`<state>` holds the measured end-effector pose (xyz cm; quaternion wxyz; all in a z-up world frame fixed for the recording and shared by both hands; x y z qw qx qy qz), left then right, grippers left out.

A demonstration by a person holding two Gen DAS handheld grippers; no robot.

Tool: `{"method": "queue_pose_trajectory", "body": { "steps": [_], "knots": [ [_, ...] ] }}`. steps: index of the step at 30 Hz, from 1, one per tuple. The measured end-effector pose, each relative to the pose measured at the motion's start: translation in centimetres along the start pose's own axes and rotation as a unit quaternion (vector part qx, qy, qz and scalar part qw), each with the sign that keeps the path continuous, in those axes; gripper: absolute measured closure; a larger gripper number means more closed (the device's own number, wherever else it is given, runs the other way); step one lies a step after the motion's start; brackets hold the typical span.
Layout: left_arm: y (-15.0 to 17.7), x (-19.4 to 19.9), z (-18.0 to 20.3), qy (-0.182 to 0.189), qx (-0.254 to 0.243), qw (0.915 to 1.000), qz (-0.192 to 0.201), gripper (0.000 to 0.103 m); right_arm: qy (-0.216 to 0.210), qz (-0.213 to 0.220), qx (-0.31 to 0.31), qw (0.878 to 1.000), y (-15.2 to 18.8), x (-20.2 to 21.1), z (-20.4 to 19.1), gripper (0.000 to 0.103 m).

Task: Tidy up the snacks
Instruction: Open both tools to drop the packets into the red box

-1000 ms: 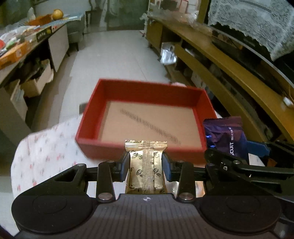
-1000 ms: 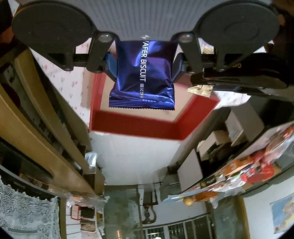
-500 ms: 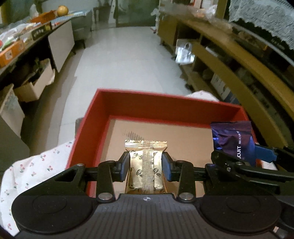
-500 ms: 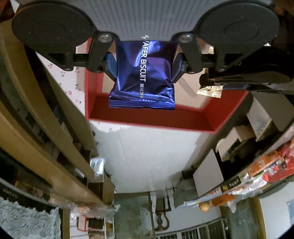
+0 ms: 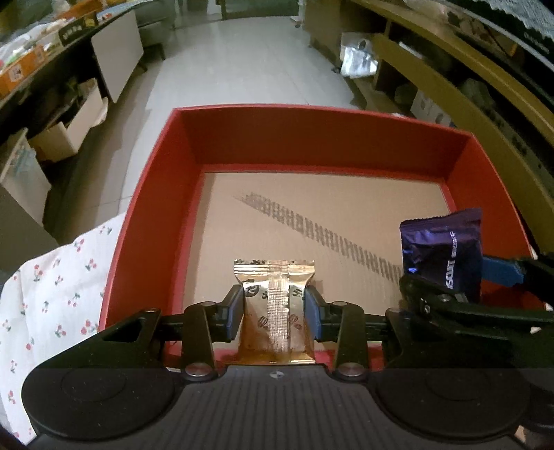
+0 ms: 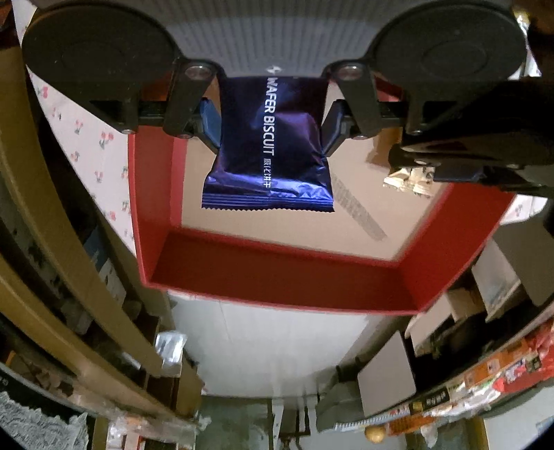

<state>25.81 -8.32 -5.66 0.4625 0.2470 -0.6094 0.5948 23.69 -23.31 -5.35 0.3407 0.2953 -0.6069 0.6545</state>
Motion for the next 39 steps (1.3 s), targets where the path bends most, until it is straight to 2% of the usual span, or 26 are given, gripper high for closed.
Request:
{"method": "queue_pose_trajectory", "body": {
  "steps": [6,9,14,17,29,39],
  "knots": [
    [0.4,0.2,-0.1,0.005,0.015,0.9999,-0.007,0.057,0.004,-0.006,0.01,1.0,0.4,0.4,-0.2,0.026],
    [0.4,0.6,-0.1,0.001,0.016,0.9999,-0.003,0.052,0.015,0.003,0.013,1.0,0.3,0.9,-0.4,0.026],
    [-0.2,2.0,-0.1,-0.009,0.017,0.9995,0.024,0.036,0.028,0.037,0.01,0.999,-0.1,2.3,-0.1,0.025],
    [-0.6,3.0,-0.1,-0.012,0.016,0.999,0.04,0.03,0.03,0.054,0.0,0.998,-0.5,3.2,0.2,0.024],
    [-0.6,6.1,0.1,0.004,0.033,0.9968,0.073,0.024,0.021,0.092,-0.032,0.995,-1.1,6.3,0.8,0.022],
    [0.5,8.3,0.4,0.021,0.037,0.9951,0.089,0.022,0.012,0.108,-0.052,0.993,0.2,9.2,1.2,0.021]
  ]
}}
Point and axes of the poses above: each gripper's, at about its wrist camera, not at the fingertips, and x roughly against the way its jaws point, z to its right, y to its underside, the point moved 2 cm from there along -x, roughly the way its jaws point, and after that the axes turned 10 degrees about y, right-handed, at the moved point
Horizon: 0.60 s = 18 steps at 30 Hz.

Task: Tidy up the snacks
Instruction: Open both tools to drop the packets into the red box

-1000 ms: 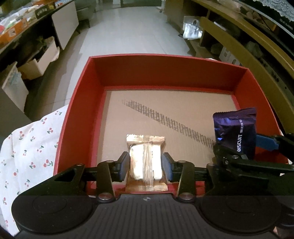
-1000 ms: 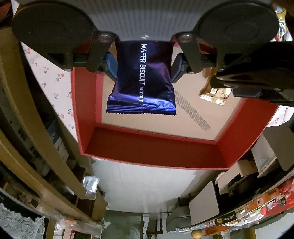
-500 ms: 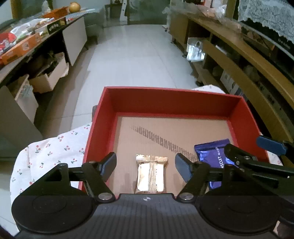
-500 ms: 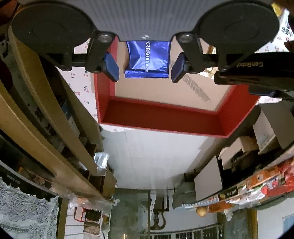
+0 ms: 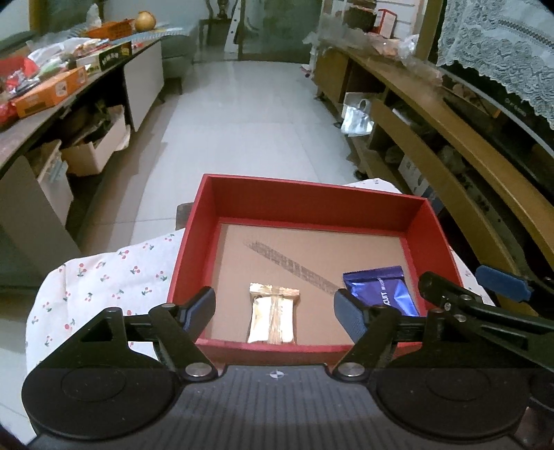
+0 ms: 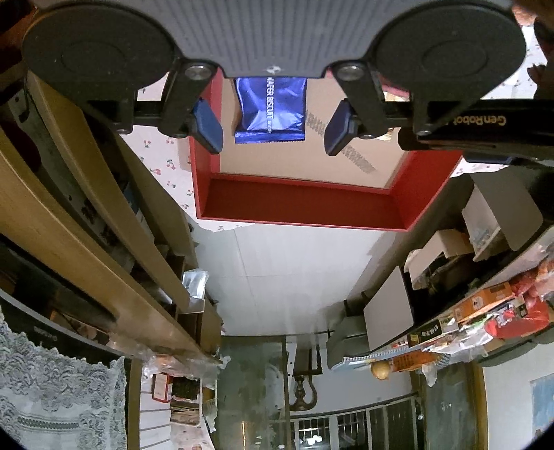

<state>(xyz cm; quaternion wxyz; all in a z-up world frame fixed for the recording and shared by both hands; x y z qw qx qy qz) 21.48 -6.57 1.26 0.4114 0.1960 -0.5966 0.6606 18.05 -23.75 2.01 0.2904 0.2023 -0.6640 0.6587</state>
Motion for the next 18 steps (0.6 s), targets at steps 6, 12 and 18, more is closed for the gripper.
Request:
{"method": "queue_pose_trajectory", "body": {
  "steps": [6,12,18],
  "knots": [
    [0.5,0.8,-0.1,0.005,0.002,1.0,0.003,0.021,-0.007,0.0,-0.007,1.0,0.5,1.0,0.2,0.02],
    [0.9,1.2,-0.3,0.007,0.003,1.0,0.003,0.02,-0.011,-0.003,-0.011,1.0,0.7,1.3,0.4,0.02],
    [1.1,1.5,-0.2,0.008,0.003,1.0,0.005,0.019,-0.011,-0.002,-0.014,1.0,0.8,1.6,0.5,0.018]
  ]
}}
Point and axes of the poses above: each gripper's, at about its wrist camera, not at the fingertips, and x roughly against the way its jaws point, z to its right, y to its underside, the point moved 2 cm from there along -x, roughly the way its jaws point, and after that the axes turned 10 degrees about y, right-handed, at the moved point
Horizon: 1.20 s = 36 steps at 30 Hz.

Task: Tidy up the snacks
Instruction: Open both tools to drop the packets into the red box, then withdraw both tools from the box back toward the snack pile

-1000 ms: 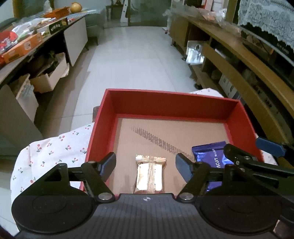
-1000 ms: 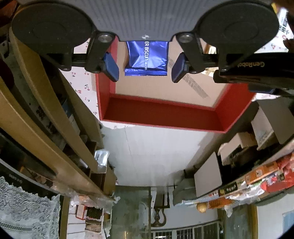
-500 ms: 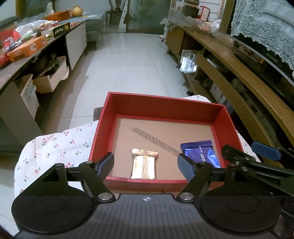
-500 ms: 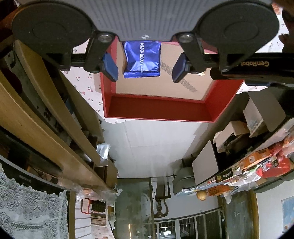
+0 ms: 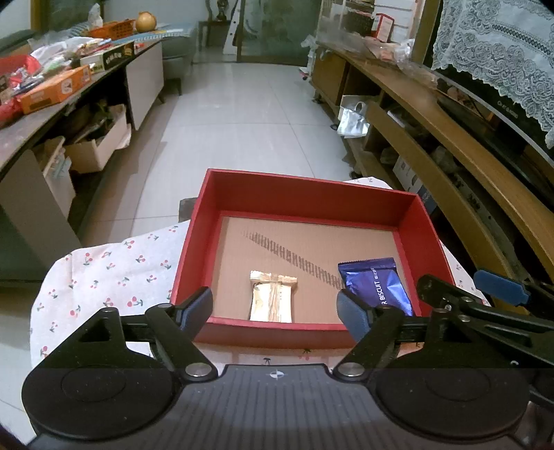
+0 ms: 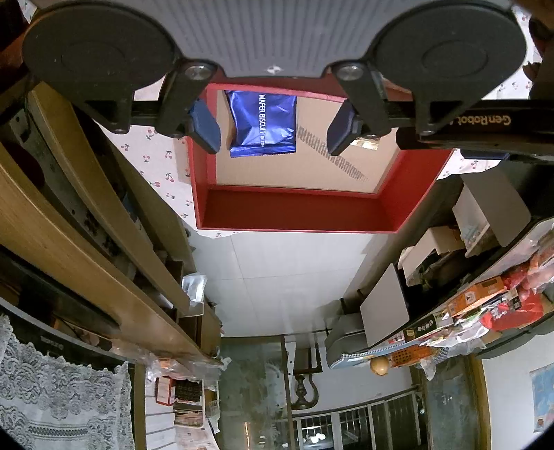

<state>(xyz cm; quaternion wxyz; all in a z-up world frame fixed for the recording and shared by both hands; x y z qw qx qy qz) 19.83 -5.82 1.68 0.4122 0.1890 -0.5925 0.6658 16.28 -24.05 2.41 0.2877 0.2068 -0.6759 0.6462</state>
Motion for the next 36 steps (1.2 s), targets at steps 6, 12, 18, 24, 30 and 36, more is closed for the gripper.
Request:
{"method": "queue_pose_trajectory", "body": {
  "steps": [6,12,18,24,30,36],
  "knots": [
    [0.1,0.3,0.0,0.002,0.002,1.0,0.001,0.019,-0.002,-0.001,-0.005,1.0,0.1,0.3,0.3,0.018],
    [0.3,0.9,0.0,0.007,0.005,1.0,0.005,0.019,-0.008,0.0,-0.009,1.0,0.4,0.9,0.4,0.018],
    [0.5,1.2,-0.1,0.008,0.005,0.9999,0.004,0.018,-0.012,-0.003,-0.007,1.0,0.9,1.4,0.2,0.017],
    [0.9,1.5,-0.2,0.01,0.005,0.9999,0.003,0.018,-0.013,-0.004,-0.005,1.0,1.3,1.8,0.2,0.016],
    [1.6,2.0,-0.2,0.013,0.006,0.9999,0.003,0.018,-0.015,-0.005,-0.005,1.0,1.8,2.4,0.2,0.016],
    [1.8,2.3,-0.2,0.012,0.005,0.9999,0.003,0.018,-0.019,-0.007,-0.005,1.0,2.2,2.9,0.0,0.016]
  ]
}}
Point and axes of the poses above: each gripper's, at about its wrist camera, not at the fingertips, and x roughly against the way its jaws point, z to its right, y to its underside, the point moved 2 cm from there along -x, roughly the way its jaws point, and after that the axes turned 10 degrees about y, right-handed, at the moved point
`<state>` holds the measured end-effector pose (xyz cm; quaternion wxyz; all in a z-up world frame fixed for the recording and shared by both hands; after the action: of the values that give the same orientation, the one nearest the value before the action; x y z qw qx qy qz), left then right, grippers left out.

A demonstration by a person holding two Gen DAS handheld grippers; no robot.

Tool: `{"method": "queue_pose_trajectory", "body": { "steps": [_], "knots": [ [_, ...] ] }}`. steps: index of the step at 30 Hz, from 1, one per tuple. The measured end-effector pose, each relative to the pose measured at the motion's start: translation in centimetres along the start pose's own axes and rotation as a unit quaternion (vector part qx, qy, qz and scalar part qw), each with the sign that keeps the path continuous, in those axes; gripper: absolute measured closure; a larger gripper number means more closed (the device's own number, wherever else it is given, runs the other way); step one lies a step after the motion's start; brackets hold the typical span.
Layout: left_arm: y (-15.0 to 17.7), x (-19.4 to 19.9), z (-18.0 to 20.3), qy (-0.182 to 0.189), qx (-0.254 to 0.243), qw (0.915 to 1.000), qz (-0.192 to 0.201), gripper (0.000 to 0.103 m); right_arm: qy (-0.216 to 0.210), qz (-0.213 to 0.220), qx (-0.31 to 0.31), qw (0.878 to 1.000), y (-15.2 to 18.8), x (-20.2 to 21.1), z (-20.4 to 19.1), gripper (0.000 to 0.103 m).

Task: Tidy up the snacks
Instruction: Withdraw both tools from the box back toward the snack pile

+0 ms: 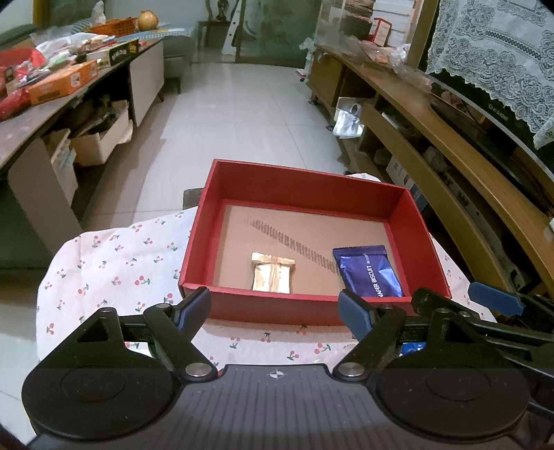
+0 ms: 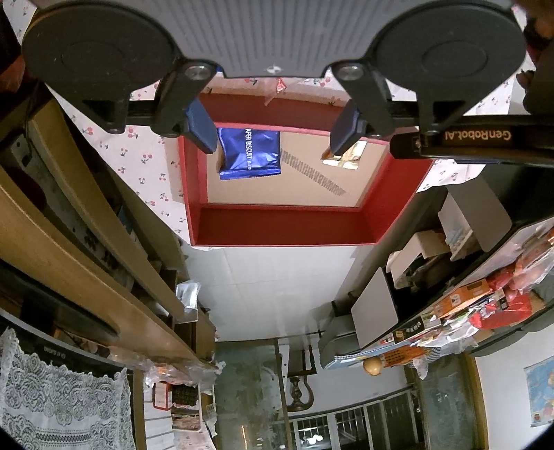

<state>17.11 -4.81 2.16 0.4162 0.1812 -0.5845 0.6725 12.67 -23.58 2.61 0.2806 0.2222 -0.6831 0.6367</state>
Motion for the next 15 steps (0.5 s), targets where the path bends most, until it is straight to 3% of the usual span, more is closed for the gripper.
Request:
{"method": "queue_pose_trajectory", "body": {
  "steps": [15],
  "knots": [
    [2.1,1.8,-1.3,-0.004,0.003,1.0,-0.008,0.015,-0.021,-0.016,0.025,0.999,1.6,1.4,-1.4,0.016]
  ]
}}
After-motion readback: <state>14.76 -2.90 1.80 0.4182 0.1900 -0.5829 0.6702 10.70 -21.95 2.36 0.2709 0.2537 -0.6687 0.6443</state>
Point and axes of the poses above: each gripper's, at about its wrist camera, not at the fingertips, and x roughly against the way its jaws point, z to its right, y to its underside, the point moved 2 cm from there along -x, roughly the way its jaws point, and after that the axes turned 10 degrees about y, right-handed, at the moved point
